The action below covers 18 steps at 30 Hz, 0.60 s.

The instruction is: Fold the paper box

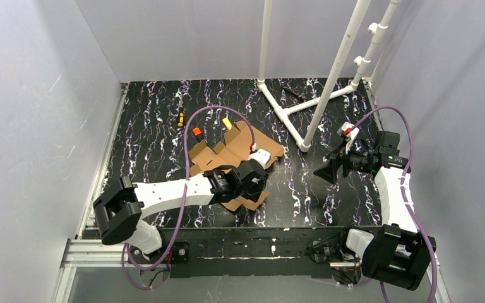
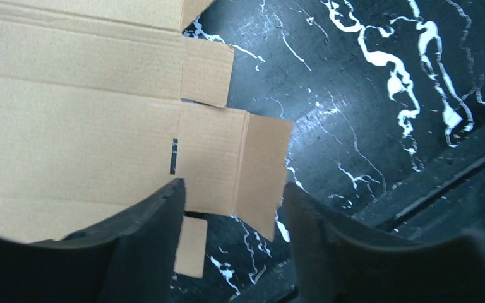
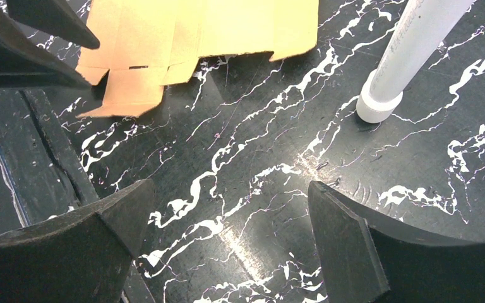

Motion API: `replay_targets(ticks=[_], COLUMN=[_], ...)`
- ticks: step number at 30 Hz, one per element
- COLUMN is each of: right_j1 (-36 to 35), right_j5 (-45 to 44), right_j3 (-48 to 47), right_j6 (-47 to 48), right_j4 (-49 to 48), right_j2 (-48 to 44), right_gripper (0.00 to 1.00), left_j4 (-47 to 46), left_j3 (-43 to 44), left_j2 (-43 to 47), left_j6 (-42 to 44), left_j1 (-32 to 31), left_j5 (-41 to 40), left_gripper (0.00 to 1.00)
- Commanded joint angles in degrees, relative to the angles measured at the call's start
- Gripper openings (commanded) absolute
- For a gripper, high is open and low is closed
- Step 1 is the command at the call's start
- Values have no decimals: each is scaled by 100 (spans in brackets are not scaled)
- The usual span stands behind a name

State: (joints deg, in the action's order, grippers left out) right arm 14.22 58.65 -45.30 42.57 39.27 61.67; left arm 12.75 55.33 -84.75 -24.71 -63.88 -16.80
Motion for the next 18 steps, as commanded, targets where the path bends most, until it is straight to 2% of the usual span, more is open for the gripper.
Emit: replay_targets(ticks=[1,4,7,11,14,18], right_j1=[-45,-82,-209,-498,-839,-1592], right_j5=[128,135,64,-164,-243,-222], right_j3=[-78,-145,-275,-531,-650,-627], right_j6=[365,795,1592,3146,3943,4481], right_j4=[256,619,1276,2451,2905,2910], right_j2=[20,21,44,94,163,291], right_gripper=[100,100,100,100,100,100], left_j4=[445,436,284,372,443,102], left_j3=[232,-96,-792,-1379,-1500,-1584], left_j2=[898,1713,2587,3595,3918,3698], left_j6=[-140,-105,-283,-318,-264,-225], left_j1=[153,641,1835,3210,4022,5037], left_j5=[241,860,1848,2512,2865,3653], left_gripper=[63,74,82,93,98,98])
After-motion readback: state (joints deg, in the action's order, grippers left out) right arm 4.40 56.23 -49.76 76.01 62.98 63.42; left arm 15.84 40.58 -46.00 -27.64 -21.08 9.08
